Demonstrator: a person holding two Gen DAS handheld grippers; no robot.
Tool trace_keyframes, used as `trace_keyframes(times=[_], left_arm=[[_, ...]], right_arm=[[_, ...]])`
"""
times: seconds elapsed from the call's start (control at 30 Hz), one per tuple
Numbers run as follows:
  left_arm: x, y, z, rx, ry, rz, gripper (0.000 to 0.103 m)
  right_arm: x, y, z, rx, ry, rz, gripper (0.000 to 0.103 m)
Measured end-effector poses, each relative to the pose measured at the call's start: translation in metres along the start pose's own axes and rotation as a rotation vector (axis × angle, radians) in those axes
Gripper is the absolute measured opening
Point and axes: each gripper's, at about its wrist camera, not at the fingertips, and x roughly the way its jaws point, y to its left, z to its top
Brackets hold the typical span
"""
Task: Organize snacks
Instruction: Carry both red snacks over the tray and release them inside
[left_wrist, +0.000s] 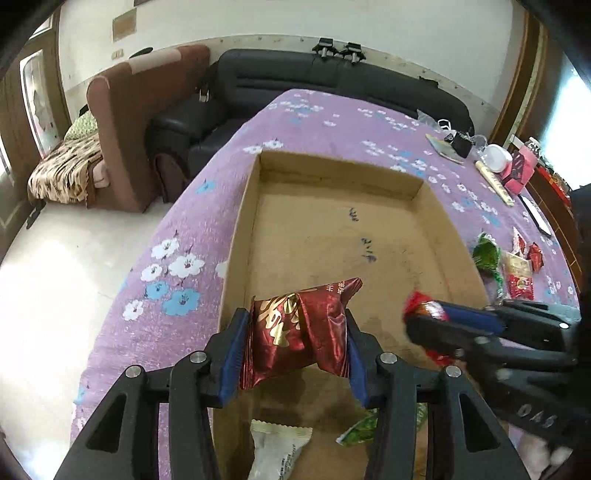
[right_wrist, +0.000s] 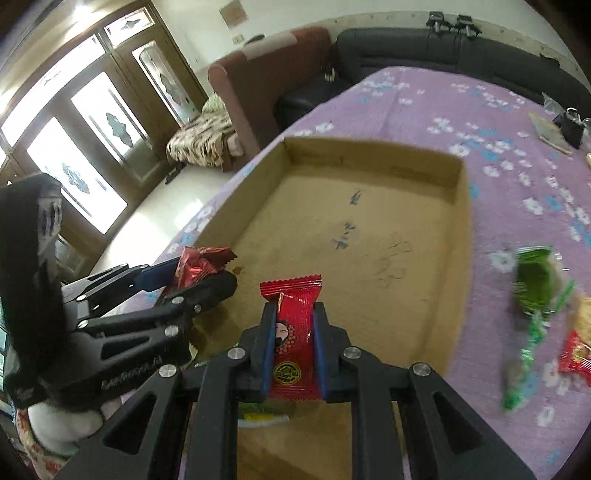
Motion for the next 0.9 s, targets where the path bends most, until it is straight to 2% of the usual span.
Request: trace_keyframes(times=[0.17,0.3,0.43,0.6,0.63,0.73,0.77,0.8,0.87,0.9], left_arm=[[-0.002,0.004,0.0,-0.015,-0.012,0.005,0.054],[-0.007,0.014,-0.001,-0.077,-0.015,-0.057,0.057],[-0.022,0.013,-0.003,-0.098,-0.057,-0.067,0.061],[-0.063,0.001,-0.001,-0.112,-0.194,-0.107,0.061],[-0.076,-0.004,0.0,-0.108,-0.239,-0.122,0.064],[-0.116,-0.022,-0.001,-0.104,-0.401,-0.194,0.088],[-0.13,-0.03,-0.004,-0.099,-0.466,-0.23,0.097],[-0.14,-0.035,-0.007,-0.097,-0.514,-0.258,0.1],[-0.154,-0.049,-0.015,-0.094,-0.585,-0.346,0.102],[-0.155,-0.055,-0.017,-0.1,-0.579,-0.37,0.102]], right_arm=[[0.013,0.006,0.001,-0.016,0.023,-0.014,0.019],[0.005,0.007,0.004,-0.022,-0.002,-0.02,0.022],[-0.012,0.008,0.003,-0.032,-0.043,-0.009,0.036],[-0.049,-0.003,-0.004,-0.026,-0.131,-0.012,0.038],[-0.056,-0.006,-0.005,-0.024,-0.147,-0.017,0.038],[-0.095,-0.024,-0.013,-0.009,-0.237,-0.053,0.038],[-0.106,-0.03,-0.015,-0.004,-0.266,-0.069,0.041],[-0.118,-0.037,-0.017,-0.001,-0.298,-0.092,0.045],[-0.148,-0.054,-0.029,0.006,-0.39,-0.177,0.073],[-0.16,-0.065,-0.035,0.013,-0.435,-0.218,0.081]])
